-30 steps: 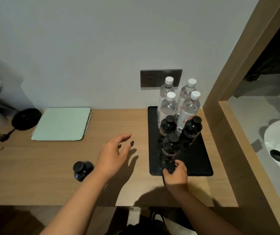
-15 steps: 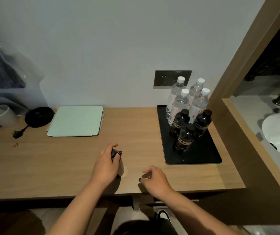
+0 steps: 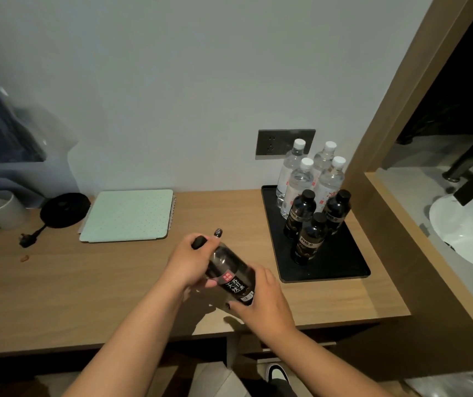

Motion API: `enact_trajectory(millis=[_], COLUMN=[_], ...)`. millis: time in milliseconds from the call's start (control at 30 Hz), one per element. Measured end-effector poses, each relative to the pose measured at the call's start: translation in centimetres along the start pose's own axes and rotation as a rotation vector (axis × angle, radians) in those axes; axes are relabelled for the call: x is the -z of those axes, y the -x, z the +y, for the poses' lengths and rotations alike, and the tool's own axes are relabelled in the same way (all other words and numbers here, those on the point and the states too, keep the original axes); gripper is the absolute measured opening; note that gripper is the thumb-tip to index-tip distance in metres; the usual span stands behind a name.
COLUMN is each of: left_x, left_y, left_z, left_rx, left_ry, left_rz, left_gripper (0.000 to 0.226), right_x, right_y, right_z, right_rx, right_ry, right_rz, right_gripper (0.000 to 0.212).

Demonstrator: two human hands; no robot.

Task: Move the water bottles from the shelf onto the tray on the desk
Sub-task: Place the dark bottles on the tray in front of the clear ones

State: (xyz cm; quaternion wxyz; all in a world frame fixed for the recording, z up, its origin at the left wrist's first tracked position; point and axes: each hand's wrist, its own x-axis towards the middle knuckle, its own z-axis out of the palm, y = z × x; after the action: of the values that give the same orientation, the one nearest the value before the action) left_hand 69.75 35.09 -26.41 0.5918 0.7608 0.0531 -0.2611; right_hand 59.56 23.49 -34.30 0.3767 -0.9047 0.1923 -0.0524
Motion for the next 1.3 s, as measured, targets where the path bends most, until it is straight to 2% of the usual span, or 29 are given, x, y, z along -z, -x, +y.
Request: enact_trajectory(millis=[67, 167, 267, 333, 433, 533, 633, 733, 800, 900, 1000, 1100, 1300], left_x=[-0.5, -1.6, -3.5, -5.3, -8.8, -12.6, -16.1, -18.9, -20.3, -21.5, -21.9, -22.0, -22.0], left_y=[-0.1, -0.6, -1.1, -1.7, -2.8, -3.5, -4.0, -5.1, -5.7, -6.6, -7.7, -8.6, -9.4], left_z=[0.8, 1.4, 2.2, 2.8, 3.2, 3.6, 4.0, 4.5, 4.9, 5.5, 5.3, 4.2, 2.3], left_rx=[0.011, 0.016, 0.013, 0.002, -0.046, -0.108, -0.203, -0.301, -0.324, -0.416, -0.498, -0.462, -0.400], left_ry=[-0.011, -0.087, -0.190, -0.301, -0.454, -0.485, -0.472, -0.553, -0.481, -0.384, -0.563, -0.692, -0.655], left_rz=[-0.056, -0.154, -0.256, -0.294, -0.321, -0.362, -0.421, -0.470, -0.431, -0.185, -0.073, -0.101, -0.218], left_gripper=[0.024, 0.031, 0.025, 0.026, 0.027, 0.021, 0.013, 0.018, 0.014, 0.013, 0.026, 0.037, 0.041], right_x=[0.9, 2.5, 4.1, 5.3, 7.0, 8.6, 10.2, 11.5, 12.1, 12.8, 13.3, 13.8, 13.0], right_y=[-0.6, -1.4, -1.8, -1.9, -1.7, -1.5, -2.0, -3.0, -3.9, -5.6, -7.7, -9.8, -11.9], right_z=[0.7, 2.5, 5.0, 6.8, 9.3, 11.6, 14.0, 16.3, 17.9, 19.9, 21.4, 21.9, 22.6], right_rx=[-0.011, -0.083, -0.143, -0.162, -0.238, -0.316, -0.313, -0.339, -0.349, -0.389, -0.370, -0.330, -0.222], right_ry=[-0.027, -0.147, -0.297, -0.347, -0.424, -0.523, -0.546, -0.591, -0.653, -0.714, -0.677, -0.630, -0.509], right_rz=[0.004, -0.102, -0.253, -0.293, -0.275, -0.236, -0.169, -0.084, -0.029, 0.041, 0.082, 0.070, 0.051], right_gripper=[0.068, 0.062, 0.062, 0.066, 0.086, 0.074, 0.062, 0.066, 0.071, 0.065, 0.064, 0.063, 0.051])
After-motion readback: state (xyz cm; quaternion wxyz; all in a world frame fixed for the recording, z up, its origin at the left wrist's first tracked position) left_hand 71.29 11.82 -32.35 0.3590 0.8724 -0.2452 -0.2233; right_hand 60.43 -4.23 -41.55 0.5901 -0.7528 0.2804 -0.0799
